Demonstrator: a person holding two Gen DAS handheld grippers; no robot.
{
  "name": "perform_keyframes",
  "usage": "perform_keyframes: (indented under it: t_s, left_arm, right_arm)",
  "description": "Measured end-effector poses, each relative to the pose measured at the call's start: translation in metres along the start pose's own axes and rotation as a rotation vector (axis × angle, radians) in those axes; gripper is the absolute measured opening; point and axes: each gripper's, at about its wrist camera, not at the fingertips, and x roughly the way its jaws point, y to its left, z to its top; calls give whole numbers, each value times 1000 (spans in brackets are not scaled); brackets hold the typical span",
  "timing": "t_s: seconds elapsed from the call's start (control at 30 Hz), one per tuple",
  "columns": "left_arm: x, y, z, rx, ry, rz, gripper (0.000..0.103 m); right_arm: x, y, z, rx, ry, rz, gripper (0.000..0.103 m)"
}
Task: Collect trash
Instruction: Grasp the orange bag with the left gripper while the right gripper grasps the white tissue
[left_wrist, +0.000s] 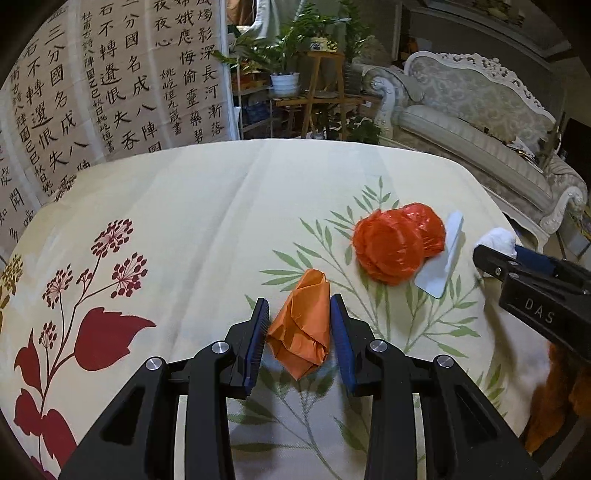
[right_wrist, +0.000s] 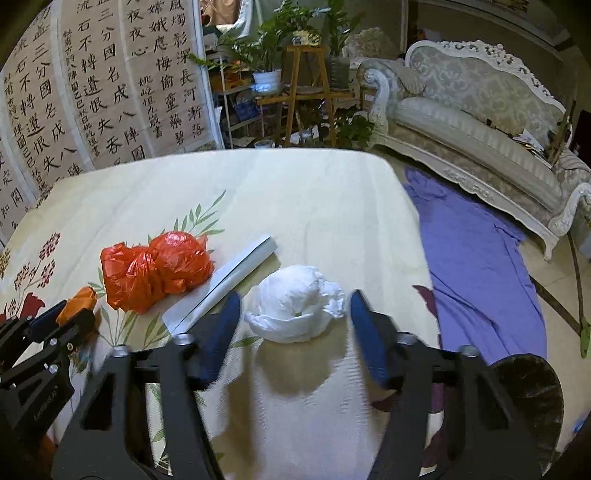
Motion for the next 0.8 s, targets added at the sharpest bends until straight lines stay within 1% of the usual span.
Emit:
perform_keyframes:
  t_s: [0.03, 0.23, 0.53, 0.8]
  left_arm:
    - [1, 1, 0, -5, 7, 0, 35]
    - [4, 1, 2, -15, 15, 0, 35]
    - [3, 1, 2, -15, 15, 0, 35]
    - [1, 5, 2, -25, 10, -18, 35]
  right_arm:
    - [1, 0, 0, -1, 6, 2, 36]
    - [-1, 1, -3, -3, 1, -3, 31]
    - [-16, 11, -20, -12, -6, -7, 31]
    - [-36, 7, -41, 21, -3, -4, 31]
